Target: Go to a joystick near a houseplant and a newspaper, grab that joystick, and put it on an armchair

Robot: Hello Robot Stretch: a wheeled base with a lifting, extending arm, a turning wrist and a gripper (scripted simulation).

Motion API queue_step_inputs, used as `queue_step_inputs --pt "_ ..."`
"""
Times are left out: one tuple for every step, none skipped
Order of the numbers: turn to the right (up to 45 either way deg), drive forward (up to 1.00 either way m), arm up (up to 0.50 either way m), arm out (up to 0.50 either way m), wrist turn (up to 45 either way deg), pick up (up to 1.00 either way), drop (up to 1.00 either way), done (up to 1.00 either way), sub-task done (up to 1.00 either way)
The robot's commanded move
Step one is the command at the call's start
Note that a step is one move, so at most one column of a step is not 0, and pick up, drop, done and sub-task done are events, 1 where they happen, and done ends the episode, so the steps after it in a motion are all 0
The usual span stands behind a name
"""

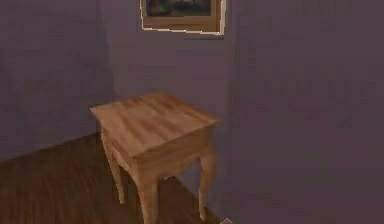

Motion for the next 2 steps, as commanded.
queue_step_inputs --pt "45.0 0.0 0.0 0.0 0.0 0.0 0.0 0.0 0.0" --pt "27.0 0.0 0.0 0.0 0.0 0.0 0.0 0.0 0.0"
